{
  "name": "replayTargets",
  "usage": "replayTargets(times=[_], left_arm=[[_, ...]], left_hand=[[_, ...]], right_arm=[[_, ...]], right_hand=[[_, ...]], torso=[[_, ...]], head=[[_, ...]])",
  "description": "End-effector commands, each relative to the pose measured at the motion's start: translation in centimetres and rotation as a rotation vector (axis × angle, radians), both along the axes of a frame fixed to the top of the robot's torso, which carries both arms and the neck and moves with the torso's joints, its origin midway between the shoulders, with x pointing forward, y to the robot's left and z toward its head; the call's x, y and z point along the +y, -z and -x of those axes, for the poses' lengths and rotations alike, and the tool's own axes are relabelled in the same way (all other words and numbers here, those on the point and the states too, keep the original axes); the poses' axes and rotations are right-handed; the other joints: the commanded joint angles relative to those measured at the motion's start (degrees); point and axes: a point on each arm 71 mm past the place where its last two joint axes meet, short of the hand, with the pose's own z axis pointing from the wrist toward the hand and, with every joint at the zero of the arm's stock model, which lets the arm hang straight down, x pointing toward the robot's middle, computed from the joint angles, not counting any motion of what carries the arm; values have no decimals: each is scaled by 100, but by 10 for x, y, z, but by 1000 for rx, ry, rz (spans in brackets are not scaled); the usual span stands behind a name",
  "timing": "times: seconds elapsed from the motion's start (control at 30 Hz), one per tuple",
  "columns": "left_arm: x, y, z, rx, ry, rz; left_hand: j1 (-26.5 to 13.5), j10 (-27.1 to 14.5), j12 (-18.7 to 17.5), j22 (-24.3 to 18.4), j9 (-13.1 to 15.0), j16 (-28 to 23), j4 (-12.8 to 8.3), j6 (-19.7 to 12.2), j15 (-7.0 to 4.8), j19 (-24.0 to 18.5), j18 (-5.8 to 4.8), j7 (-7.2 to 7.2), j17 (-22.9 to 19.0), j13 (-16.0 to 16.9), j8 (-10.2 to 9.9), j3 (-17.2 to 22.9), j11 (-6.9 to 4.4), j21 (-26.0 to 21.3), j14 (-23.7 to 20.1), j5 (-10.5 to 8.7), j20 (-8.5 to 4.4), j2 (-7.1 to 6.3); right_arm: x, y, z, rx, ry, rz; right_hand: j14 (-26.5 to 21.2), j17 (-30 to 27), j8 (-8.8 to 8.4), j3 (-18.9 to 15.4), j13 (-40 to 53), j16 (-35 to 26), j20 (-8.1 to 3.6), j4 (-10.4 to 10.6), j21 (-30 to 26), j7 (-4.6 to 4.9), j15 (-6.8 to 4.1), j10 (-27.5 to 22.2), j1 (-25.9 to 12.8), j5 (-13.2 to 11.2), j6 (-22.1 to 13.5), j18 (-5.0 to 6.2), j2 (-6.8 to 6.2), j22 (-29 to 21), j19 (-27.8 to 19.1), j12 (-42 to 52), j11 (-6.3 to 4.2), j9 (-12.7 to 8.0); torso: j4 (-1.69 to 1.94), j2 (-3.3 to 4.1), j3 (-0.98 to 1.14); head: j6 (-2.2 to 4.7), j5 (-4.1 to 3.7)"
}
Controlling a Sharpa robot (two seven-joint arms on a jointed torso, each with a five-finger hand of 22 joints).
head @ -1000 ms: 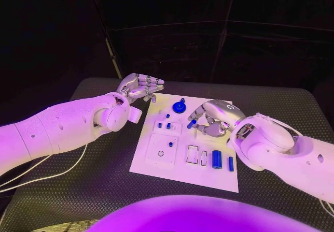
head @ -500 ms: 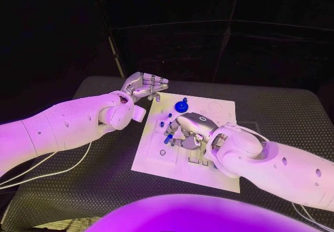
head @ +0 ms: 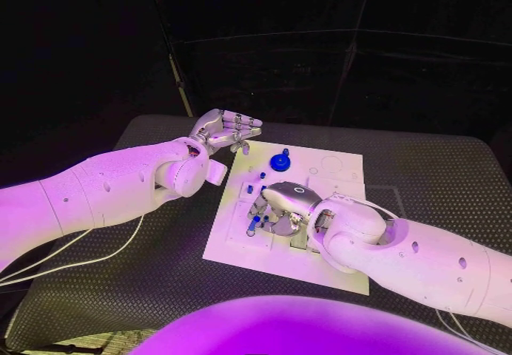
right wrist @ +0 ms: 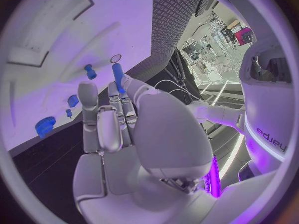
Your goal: Assemble the parts on the task board
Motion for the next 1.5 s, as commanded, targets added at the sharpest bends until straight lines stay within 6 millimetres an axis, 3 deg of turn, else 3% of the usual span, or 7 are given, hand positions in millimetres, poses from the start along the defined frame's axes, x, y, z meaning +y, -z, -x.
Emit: replayTargets(times=[0.03, 0.23, 0.9, 1.0, 1.2, 1.5], left_arm=[[-2, -2, 0, -2, 11, 12], [-2, -2, 0, -1, 13, 13], [-2, -2, 0, -1, 12, 12], [-1, -2, 0, -1, 11, 12], [-1, -2, 0, -1, 11, 11], [-1, -2, 0, 0, 11, 11]], left_hand=[[-12, -52, 20, -5, 0, -31, -14, -14, -5, -43, 113, 14, -5, -8, 3, -12, 0, -32, -46, -15, -14, 46], [-12, -52, 20, -5, 0, -31, -14, -14, -5, -43, 113, 14, -5, -8, 3, -12, 0, -32, -46, -15, -14, 46], [-12, -52, 20, -5, 0, -31, -14, -14, -5, -43, 113, 14, -5, -8, 3, -12, 0, -32, -46, -15, -14, 46], [-10, -60, 27, -7, 0, -28, -19, -18, -5, -45, 114, 13, -5, -8, 4, -14, -1, -37, -48, -15, -13, 48], [-10, -60, 27, -7, 0, -28, -19, -18, -5, -45, 114, 13, -5, -8, 4, -14, -1, -37, -48, -15, -13, 48], [-10, -60, 27, -7, 0, -28, -19, -18, -5, -45, 114, 13, -5, -8, 4, -14, -1, -37, -48, -15, -13, 48]], right_arm=[[2, 2, 1, -11, -14, 42], [6, 5, 1, -9, -16, 44], [11, 13, 3, -5, -25, 94], [11, 17, 5, 1, -31, 114], [13, 21, 6, 13, -37, 124], [14, 19, 6, -8, -24, 82]], right_hand=[[205, -10, -25, 46, 7, -9, -1, 4, -10, 4, -28, 27, -41, 38, 28, -76, 1, -2, -22, -26, -12, 1], [204, -15, -26, 47, 7, -11, 0, 4, -9, 3, -27, 27, -44, 38, 28, -76, 2, 1, -21, -27, -12, 1], [199, -37, -35, 50, 7, -21, 5, 5, -23, 2, -24, 27, -114, 36, 28, -70, -10, -31, -49, -50, -12, 0], [184, -92, -101, 40, -12, -50, 21, 24, -62, 37, 5, -98, -223, 37, -82, -63, -63, -100, -101, -145, 25, -18], [148, -213, -166, 26, -23, -108, 150, 16, -148, 194, 161, -712, -419, 75, -517, -47, -242, -243, -200, -459, 222, -33], [129, -260, -158, -51, -10, -122, 204, -37, -230, 191, 194, -969, -502, 84, -771, -11, -308, -391, -282, -474, 256, -25]], torso=[[-5, 3, 1], [5, -2, -6], [-1, -1, -2], [-4, 0, -2], [0, 1, -2], [0, -7, -3]], head=[[-6, 11], [-6, 6], [-6, 27], [-6, 34], [-6, 33], [-6, 42]])
